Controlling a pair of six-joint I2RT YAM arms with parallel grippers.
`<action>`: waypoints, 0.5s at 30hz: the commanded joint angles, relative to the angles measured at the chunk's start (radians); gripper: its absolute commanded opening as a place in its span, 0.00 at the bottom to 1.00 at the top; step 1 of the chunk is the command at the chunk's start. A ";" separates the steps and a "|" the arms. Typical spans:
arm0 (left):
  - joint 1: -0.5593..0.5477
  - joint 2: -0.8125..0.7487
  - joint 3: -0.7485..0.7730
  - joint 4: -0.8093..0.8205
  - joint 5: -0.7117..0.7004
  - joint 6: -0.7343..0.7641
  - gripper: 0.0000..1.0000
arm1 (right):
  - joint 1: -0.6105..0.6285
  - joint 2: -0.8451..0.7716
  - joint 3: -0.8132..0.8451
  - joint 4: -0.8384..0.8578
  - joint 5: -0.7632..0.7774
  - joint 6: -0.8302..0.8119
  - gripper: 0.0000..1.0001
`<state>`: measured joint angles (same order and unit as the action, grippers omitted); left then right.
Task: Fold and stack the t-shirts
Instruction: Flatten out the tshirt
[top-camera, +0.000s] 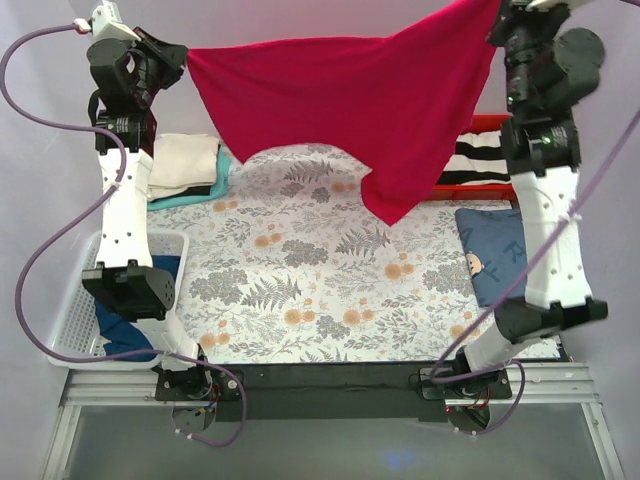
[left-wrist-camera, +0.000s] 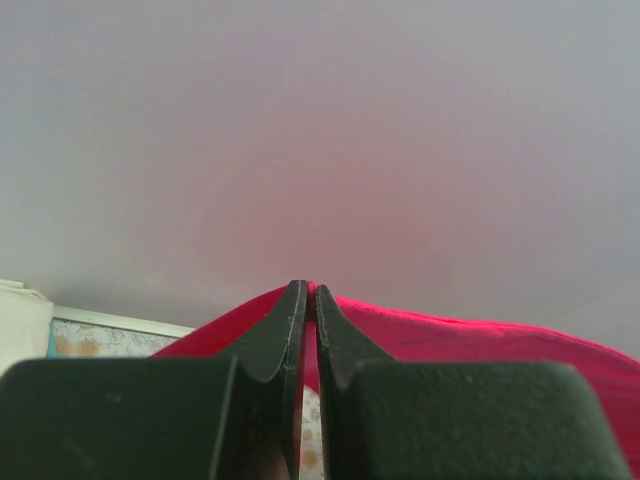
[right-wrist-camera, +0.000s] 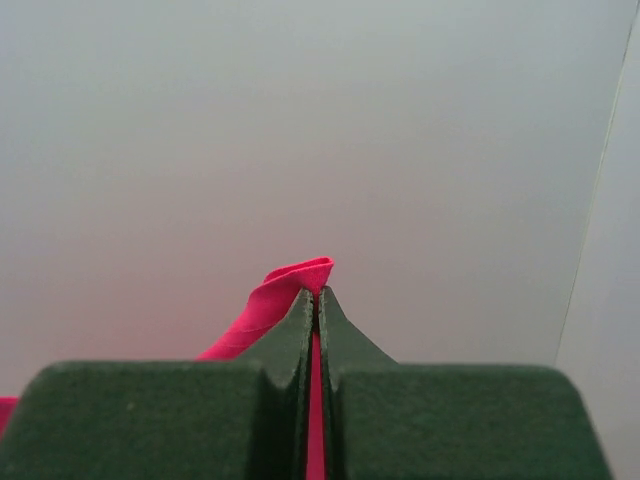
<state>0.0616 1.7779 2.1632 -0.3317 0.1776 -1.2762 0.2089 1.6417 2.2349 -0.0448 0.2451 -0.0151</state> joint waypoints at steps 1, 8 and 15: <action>0.004 -0.165 -0.040 0.017 0.013 0.023 0.00 | -0.006 -0.224 -0.052 0.187 -0.072 -0.002 0.01; 0.004 -0.349 -0.175 -0.018 0.020 0.018 0.00 | -0.006 -0.480 -0.227 0.194 -0.119 -0.025 0.01; 0.001 -0.512 -0.204 -0.084 -0.075 0.078 0.00 | -0.006 -0.612 -0.311 0.198 -0.151 -0.013 0.01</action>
<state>0.0597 1.3266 1.9659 -0.3771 0.1783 -1.2442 0.2089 1.0084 1.9522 0.1131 0.1047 -0.0231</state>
